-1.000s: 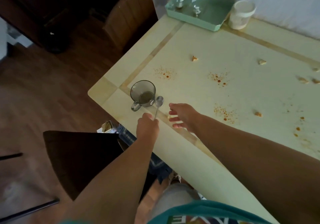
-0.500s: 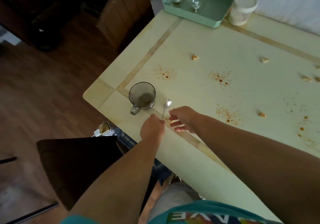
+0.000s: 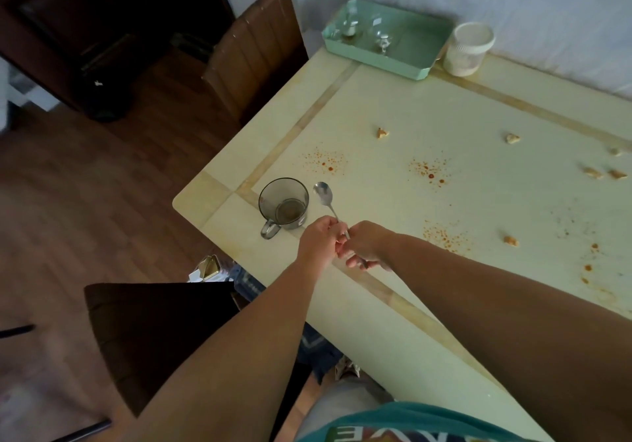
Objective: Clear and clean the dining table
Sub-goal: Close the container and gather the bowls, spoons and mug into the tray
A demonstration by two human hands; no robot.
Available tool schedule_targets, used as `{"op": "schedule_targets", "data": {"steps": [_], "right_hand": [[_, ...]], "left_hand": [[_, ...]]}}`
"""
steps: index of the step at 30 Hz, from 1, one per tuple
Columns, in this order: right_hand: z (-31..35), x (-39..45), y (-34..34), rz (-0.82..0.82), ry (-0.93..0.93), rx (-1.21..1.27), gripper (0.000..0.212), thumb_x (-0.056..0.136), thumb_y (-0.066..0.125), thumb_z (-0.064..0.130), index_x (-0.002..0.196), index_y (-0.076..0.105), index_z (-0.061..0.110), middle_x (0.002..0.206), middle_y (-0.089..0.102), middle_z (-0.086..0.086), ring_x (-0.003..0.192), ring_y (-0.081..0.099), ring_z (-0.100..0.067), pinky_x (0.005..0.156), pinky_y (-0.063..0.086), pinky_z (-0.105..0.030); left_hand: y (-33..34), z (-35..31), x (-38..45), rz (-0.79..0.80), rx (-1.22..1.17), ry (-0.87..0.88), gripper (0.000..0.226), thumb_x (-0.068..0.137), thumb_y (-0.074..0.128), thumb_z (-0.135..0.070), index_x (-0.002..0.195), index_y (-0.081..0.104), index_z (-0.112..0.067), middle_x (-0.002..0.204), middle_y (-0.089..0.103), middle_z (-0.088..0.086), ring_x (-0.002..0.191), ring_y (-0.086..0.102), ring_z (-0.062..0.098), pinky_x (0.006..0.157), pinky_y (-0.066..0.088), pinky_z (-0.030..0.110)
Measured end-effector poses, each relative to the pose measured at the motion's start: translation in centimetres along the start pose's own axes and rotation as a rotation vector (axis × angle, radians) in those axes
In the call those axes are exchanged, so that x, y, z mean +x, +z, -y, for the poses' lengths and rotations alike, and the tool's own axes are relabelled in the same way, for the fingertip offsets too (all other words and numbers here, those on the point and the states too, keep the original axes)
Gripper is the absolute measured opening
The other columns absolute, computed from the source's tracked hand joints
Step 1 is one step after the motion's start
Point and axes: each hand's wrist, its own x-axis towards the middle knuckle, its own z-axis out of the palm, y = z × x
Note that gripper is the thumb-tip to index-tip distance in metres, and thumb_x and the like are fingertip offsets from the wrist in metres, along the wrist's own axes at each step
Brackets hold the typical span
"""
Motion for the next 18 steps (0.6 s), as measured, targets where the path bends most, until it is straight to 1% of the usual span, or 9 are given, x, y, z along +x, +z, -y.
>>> {"op": "schedule_targets", "data": {"steps": [3, 5, 8, 10, 12, 14, 15, 16, 18], "right_hand": [[0.1, -0.2, 0.0, 0.004, -0.015, 0.189, 0.022, 0.094, 0.041, 0.002, 0.077, 0.055, 0.007, 0.068, 0.056, -0.010, 0.048, 0.045, -0.016, 0.047, 0.030, -0.020], [0.5, -0.5, 0.0, -0.002, -0.070, 0.351, 0.028, 0.096, 0.034, 0.003, 0.075, 0.053, 0.005, 0.061, 0.052, -0.009, 0.042, 0.040, -0.015, 0.041, 0.029, -0.019], [1.0, -1.0, 0.3, -0.176, -0.263, 0.270, 0.027, 0.099, 0.040, 0.005, 0.094, 0.065, -0.003, 0.070, 0.066, -0.011, 0.049, 0.052, -0.018, 0.043, 0.041, -0.019], [1.7, -1.0, 0.7, -0.223, -0.322, 0.224, 0.028, 0.099, 0.042, 0.008, 0.096, 0.069, 0.001, 0.067, 0.066, -0.006, 0.047, 0.049, -0.016, 0.048, 0.041, -0.021], [2.4, -1.0, 1.1, -0.218, -0.338, 0.178, 0.028, 0.099, 0.044, 0.011, 0.093, 0.070, 0.004, 0.063, 0.064, -0.003, 0.044, 0.044, -0.014, 0.050, 0.039, -0.022], [3.1, -1.0, 1.7, -0.159, -0.302, 0.179, 0.029, 0.098, 0.044, 0.012, 0.092, 0.070, 0.003, 0.061, 0.062, -0.005, 0.044, 0.041, -0.015, 0.051, 0.039, -0.026], [3.4, -1.0, 2.0, -0.124, -0.265, 0.189, 0.028, 0.098, 0.043, 0.010, 0.091, 0.069, 0.002, 0.061, 0.060, -0.006, 0.045, 0.039, -0.016, 0.051, 0.037, -0.027], [3.7, -1.0, 2.4, -0.096, -0.220, 0.207, 0.027, 0.098, 0.043, 0.009, 0.091, 0.068, 0.001, 0.062, 0.059, -0.007, 0.046, 0.038, -0.016, 0.049, 0.036, -0.026], [4.2, -0.8, 3.0, -0.062, -0.143, 0.270, 0.025, 0.097, 0.044, 0.010, 0.094, 0.067, 0.001, 0.065, 0.059, -0.007, 0.047, 0.039, -0.015, 0.047, 0.036, -0.023]], "left_hand": [[0.0, -0.6, -0.8, -0.099, 0.088, 0.097, 0.015, 0.088, 0.060, -0.028, 0.078, 0.065, -0.018, 0.063, 0.065, -0.005, 0.058, 0.059, 0.013, 0.063, 0.048, 0.031], [-0.4, -1.0, -1.8, -0.213, 0.156, 0.154, 0.019, 0.091, 0.054, -0.036, 0.086, 0.064, -0.020, 0.069, 0.065, -0.005, 0.064, 0.060, 0.012, 0.063, 0.047, 0.031], [-1.4, -1.2, -2.8, -0.459, 0.233, 0.205, 0.019, 0.097, 0.044, -0.037, 0.096, 0.057, -0.023, 0.078, 0.062, -0.006, 0.068, 0.057, 0.010, 0.058, 0.042, 0.029], [-2.5, -1.1, -2.7, -0.626, 0.234, 0.214, 0.017, 0.098, 0.041, -0.035, 0.100, 0.053, -0.023, 0.085, 0.062, -0.004, 0.071, 0.058, 0.013, 0.056, 0.039, 0.027], [-3.9, -0.6, -2.2, -0.737, 0.171, 0.173, 0.021, 0.097, 0.044, -0.032, 0.111, 0.051, -0.019, 0.100, 0.063, 0.002, 0.077, 0.061, 0.016, 0.059, 0.045, 0.028], [-5.4, 0.2, -1.6, -0.776, 0.113, 0.104, 0.030, 0.096, 0.049, -0.033, 0.122, 0.048, -0.017, 0.114, 0.061, 0.009, 0.086, 0.064, 0.020, 0.073, 0.055, 0.037], [-6.0, 0.6, -1.3, -0.771, 0.100, 0.064, 0.034, 0.096, 0.051, -0.034, 0.125, 0.046, -0.017, 0.120, 0.059, 0.011, 0.091, 0.064, 0.022, 0.079, 0.057, 0.041], [-6.5, 1.0, -1.0, -0.749, 0.101, 0.017, 0.037, 0.096, 0.051, -0.036, 0.127, 0.045, -0.017, 0.123, 0.058, 0.013, 0.095, 0.063, 0.024, 0.083, 0.056, 0.042], [-7.1, 1.5, -0.4, -0.656, 0.141, -0.082, 0.042, 0.096, 0.050, -0.040, 0.130, 0.046, -0.016, 0.123, 0.057, 0.013, 0.100, 0.060, 0.026, 0.082, 0.051, 0.037]]}}
